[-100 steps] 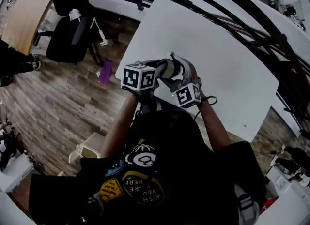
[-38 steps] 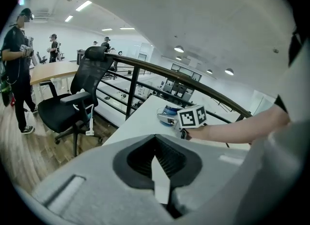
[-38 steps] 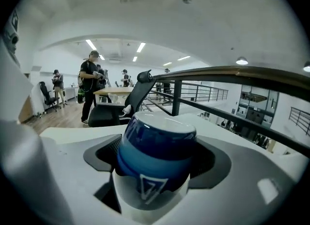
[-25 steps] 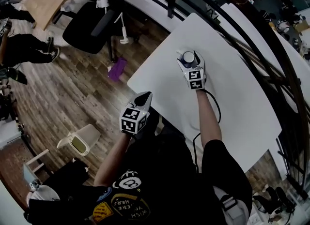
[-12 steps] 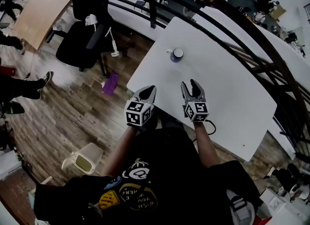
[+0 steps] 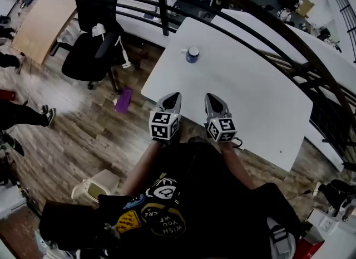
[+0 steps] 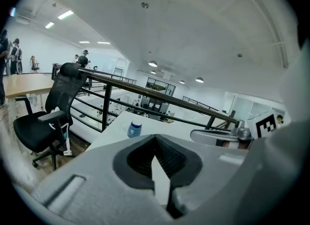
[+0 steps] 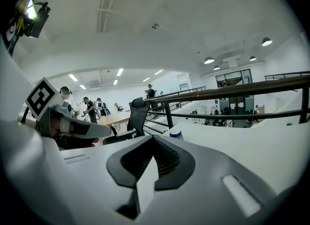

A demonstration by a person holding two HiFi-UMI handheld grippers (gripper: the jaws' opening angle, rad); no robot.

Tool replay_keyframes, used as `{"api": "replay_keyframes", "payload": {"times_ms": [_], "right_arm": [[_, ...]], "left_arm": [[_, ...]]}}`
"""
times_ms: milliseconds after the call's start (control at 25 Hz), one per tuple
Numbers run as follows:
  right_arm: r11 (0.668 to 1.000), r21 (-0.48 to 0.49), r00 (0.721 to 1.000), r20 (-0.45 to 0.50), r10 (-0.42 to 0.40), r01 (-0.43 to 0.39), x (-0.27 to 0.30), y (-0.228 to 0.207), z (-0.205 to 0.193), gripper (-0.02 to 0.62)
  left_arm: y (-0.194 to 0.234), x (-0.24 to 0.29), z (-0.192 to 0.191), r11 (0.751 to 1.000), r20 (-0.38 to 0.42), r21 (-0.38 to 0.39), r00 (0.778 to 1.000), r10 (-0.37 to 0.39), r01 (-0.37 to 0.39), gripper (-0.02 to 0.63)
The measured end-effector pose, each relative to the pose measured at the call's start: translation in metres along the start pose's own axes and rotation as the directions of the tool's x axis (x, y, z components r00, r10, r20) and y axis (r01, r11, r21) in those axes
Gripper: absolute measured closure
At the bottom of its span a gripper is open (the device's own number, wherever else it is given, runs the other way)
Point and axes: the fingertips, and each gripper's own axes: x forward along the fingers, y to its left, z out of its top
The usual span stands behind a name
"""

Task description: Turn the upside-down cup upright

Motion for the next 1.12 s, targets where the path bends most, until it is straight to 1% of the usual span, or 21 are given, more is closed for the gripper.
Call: {"api": "replay_keyframes", "payload": {"times_ms": [120,280,400,560,680,840,1000,1120], "right_arm": [[0.999,-0.014,0.999,0.006,0.044,-0.044,-0.026,0.011,0.001,0.592],[0.995,-0.026,0.995,0.002,0.100,-0.100,-0.065,0.012,-0.003,0.594],[0.991,-0.025,0.991,-0.010,0.133,-0.134,-0.097,0.013,-0.012,0.594],[0.988,-0.009,0.987,-0.031,0.155,-0.156,-0.143,0.012,-0.032,0.594],[0.986,0.011,0.985,-0.048,0.169,-0.168,-0.168,0.014,-0.048,0.594],[0.986,0.007,0.984,-0.063,0.168,-0.168,-0.194,0.019,-0.060,0.594],[0.984,0.022,0.982,-0.049,0.180,-0.180,-0.203,0.027,-0.061,0.594],[0.985,0.030,0.984,-0.039,0.173,-0.172,-0.199,0.027,-0.054,0.594]], "left_arm": [[-0.028,-0.012,-0.009,1.000,0.006,0.019,1.000,0.013,-0.014,0.601],[-0.074,-0.026,-0.018,0.999,0.034,0.024,0.998,0.047,-0.048,0.601],[-0.111,-0.037,-0.037,0.997,0.041,0.042,0.997,0.062,-0.064,0.601],[-0.151,-0.062,-0.066,0.994,0.038,0.051,0.995,0.092,-0.094,0.601],[-0.162,-0.083,-0.084,0.990,0.038,0.031,0.990,0.133,-0.134,0.601],[-0.172,-0.104,-0.102,0.986,0.024,0.006,0.986,0.165,-0.165,0.600],[-0.179,-0.113,-0.107,0.988,0.023,0.030,0.988,0.153,-0.154,0.601],[-0.175,-0.109,-0.100,0.990,0.027,0.059,0.991,0.130,-0.132,0.601]]}}
